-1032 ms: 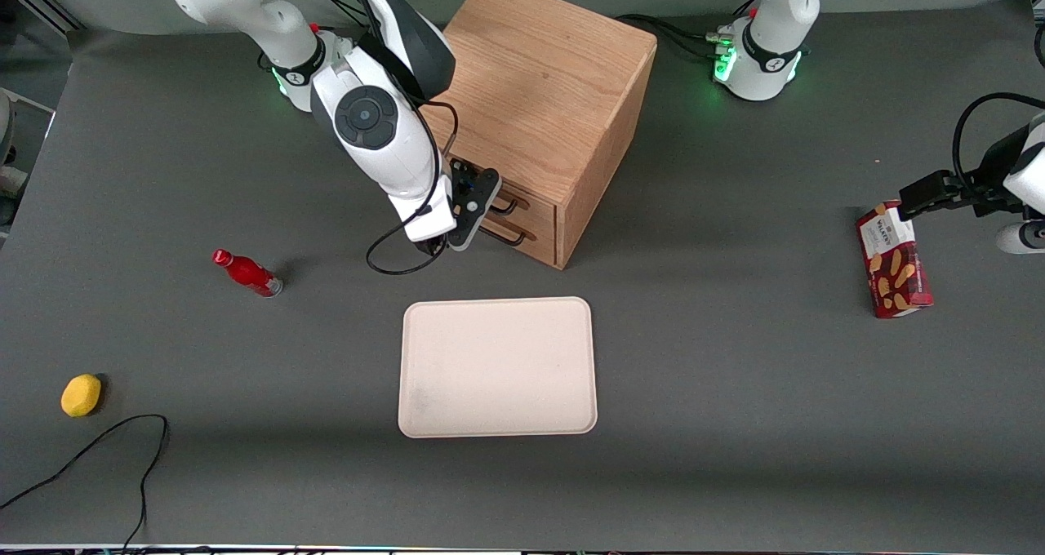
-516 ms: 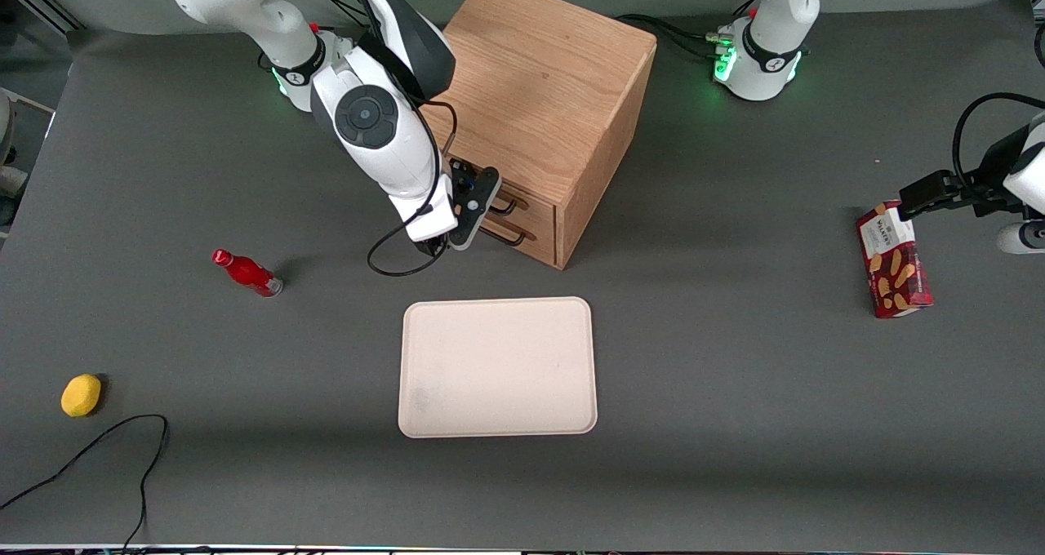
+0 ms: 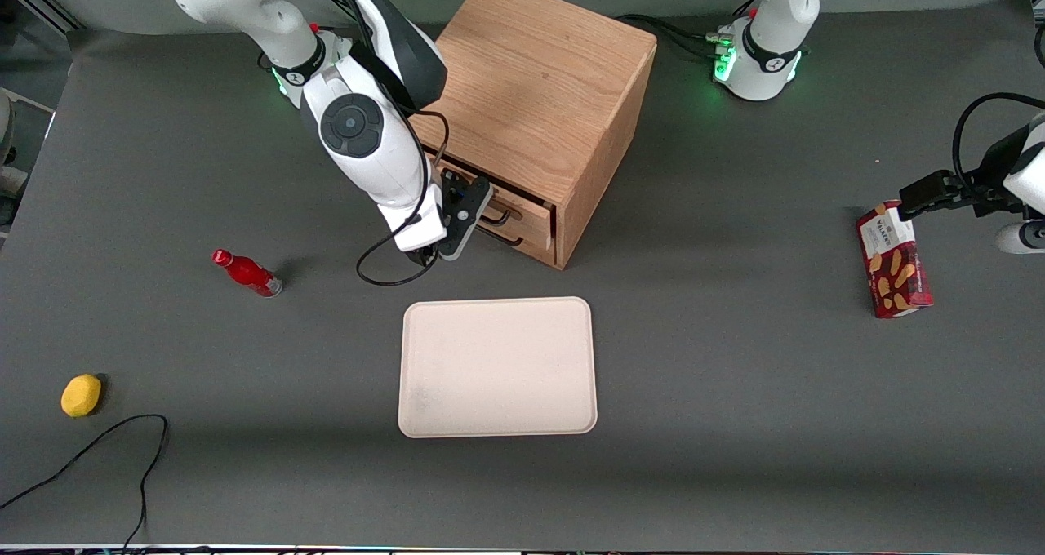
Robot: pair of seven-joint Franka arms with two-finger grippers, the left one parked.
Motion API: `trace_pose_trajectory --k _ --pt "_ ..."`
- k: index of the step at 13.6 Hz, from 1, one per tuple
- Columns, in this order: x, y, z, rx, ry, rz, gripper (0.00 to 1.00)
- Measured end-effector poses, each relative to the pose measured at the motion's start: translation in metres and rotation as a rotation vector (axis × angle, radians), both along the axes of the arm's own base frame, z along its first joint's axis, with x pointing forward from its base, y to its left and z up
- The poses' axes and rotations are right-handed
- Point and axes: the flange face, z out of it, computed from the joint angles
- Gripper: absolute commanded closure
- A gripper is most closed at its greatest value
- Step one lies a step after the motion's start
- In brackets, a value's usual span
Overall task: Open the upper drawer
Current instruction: 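Pull the upper drawer handle outward from the cabinet with the right gripper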
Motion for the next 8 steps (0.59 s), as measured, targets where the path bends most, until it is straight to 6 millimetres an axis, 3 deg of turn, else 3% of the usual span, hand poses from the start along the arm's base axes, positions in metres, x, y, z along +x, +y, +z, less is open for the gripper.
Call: trace_pose_trajectory --k 8 --pt "0.025 -0.014 0.000 0.006 -0.013 -0.011 0.00"
